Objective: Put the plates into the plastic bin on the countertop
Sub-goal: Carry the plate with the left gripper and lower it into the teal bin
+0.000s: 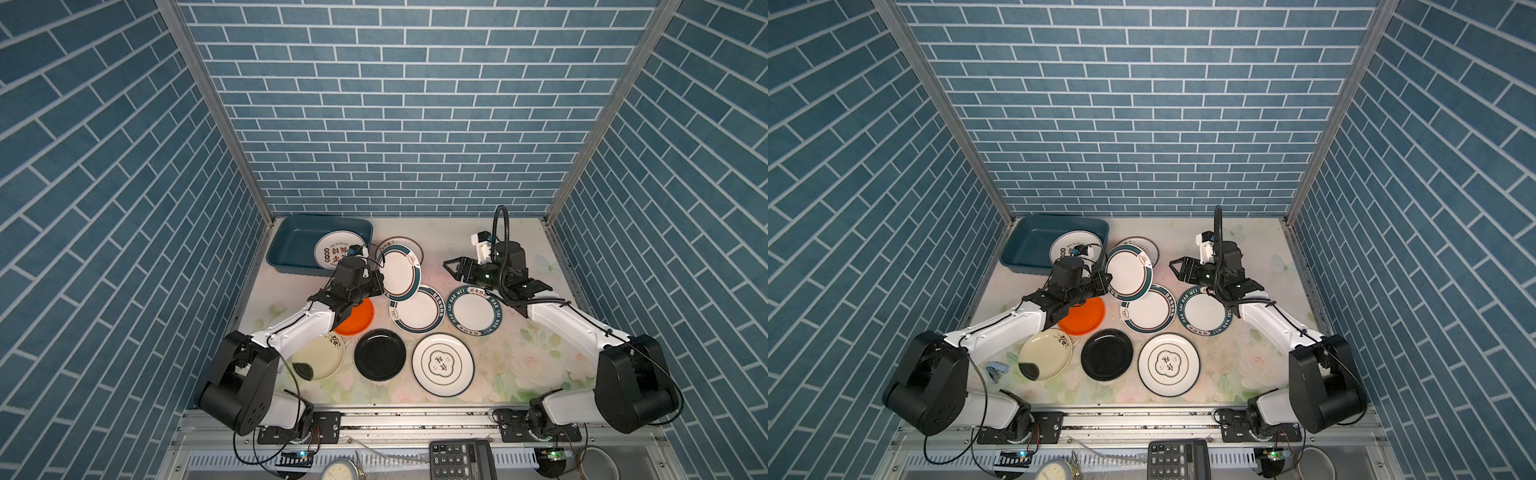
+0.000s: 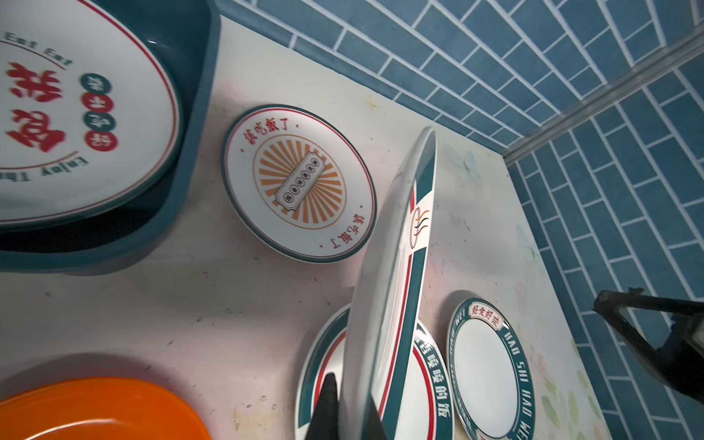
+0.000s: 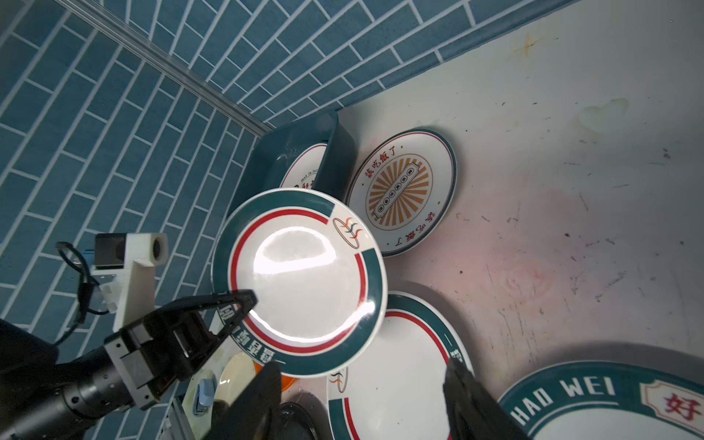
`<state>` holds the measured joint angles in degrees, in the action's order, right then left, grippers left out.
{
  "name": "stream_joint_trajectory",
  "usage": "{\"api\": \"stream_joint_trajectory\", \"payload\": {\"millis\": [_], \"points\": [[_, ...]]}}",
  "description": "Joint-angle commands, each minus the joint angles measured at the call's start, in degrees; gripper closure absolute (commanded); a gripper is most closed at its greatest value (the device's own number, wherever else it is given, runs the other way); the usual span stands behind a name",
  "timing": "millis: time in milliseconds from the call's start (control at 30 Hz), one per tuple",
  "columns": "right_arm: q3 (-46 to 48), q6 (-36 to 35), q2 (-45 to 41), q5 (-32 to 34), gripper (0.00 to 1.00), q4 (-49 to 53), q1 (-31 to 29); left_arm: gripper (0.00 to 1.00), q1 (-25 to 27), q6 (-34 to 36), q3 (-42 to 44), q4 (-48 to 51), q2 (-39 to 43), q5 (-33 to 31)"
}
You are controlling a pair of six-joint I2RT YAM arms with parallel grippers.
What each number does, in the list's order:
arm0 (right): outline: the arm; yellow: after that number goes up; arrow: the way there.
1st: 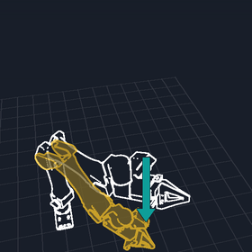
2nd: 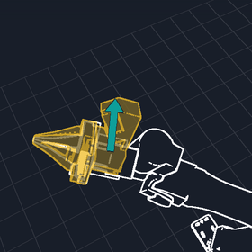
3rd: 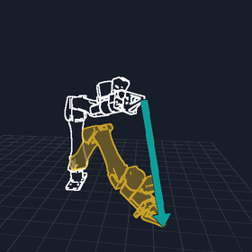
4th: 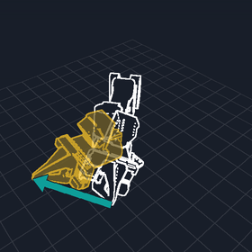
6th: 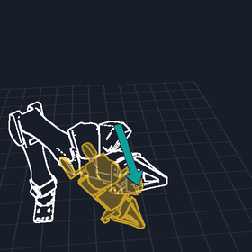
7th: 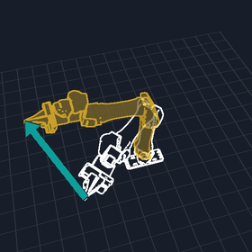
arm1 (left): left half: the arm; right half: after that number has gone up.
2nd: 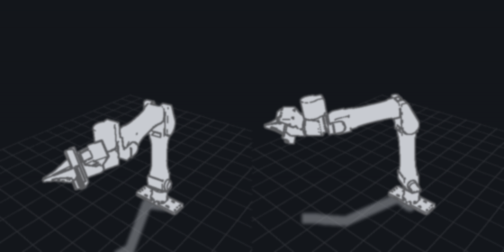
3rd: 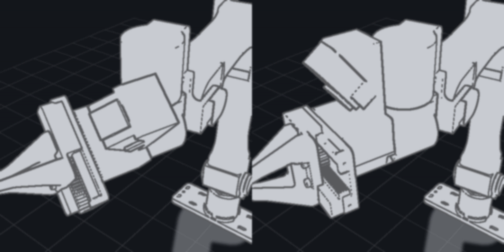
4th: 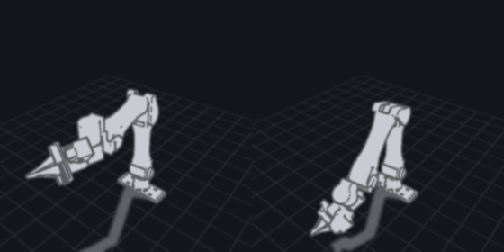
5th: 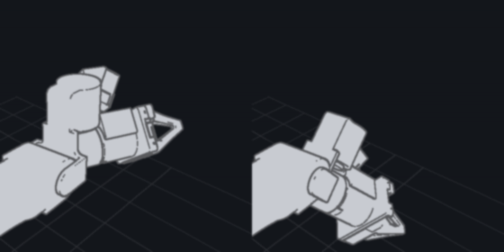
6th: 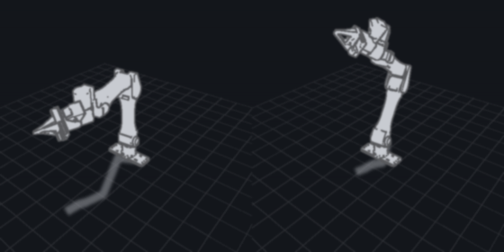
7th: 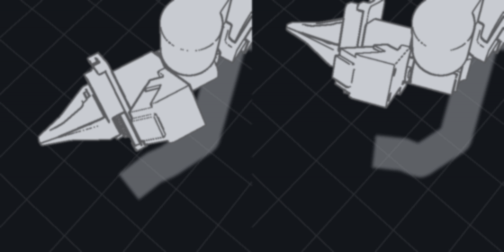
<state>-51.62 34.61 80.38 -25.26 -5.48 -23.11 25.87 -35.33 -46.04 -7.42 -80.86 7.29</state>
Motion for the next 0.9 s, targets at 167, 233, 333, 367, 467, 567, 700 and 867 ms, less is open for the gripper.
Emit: {"api": "stream_joint_trajectory", "payload": {"millis": [167, 233, 333, 367, 467, 567, 700, 867], "points": [[-5.2, -7.8, 3.2, 3.4, 0.32, 5.7, -0.2, 1.0, -9.0, 1.7, -5.8, 1.4, 1.4, -3.7], [-5.3, -7.9, 3.7, 3.4, 0.32, 5.7, -0.2, 1.0, -11.3, 1.7, -7.1, 1.7, 0.6, -4.4], [-5.0, -8.0, 4.3, 3.2, 0.32, 5.8, -0.1, 1.0, -15.3, 0.4, -9.2, 2.5, -1.5, -4.2], [-4.9, -8.1, 4.4, 3.1, 0.32, 5.9, -0.1, 1.0, -16.4, 0.3, -9.5, 2.1, -2.1, -4.4], [-4.5, -8.4, 4.5, 3.3, 0.32, 6.8, 0.0, 1.0, -19.2, 0.4, -10.8, 2.1, -3.7, -5.6], [-4.2, -8.7, 4.4, 3.6, 0.32, 7.3, 0.2, 1.0, -21.7, 0.5, -12.4, 2.2, -5.1, -6.4], [-4.1, -8.8, 4.5, 4.3, 0.32, 7.6, 0.3, 1.0, -23.8, 2.3, -14.7, 2.7, -7.7, -7.7], [-3.8, -8.8, 4.8, 5.2, 0.32, 7.9, 0.4, 1.0, -24.5, 7.3, -19.1, 7.7, -11.6, -12.7]]}}
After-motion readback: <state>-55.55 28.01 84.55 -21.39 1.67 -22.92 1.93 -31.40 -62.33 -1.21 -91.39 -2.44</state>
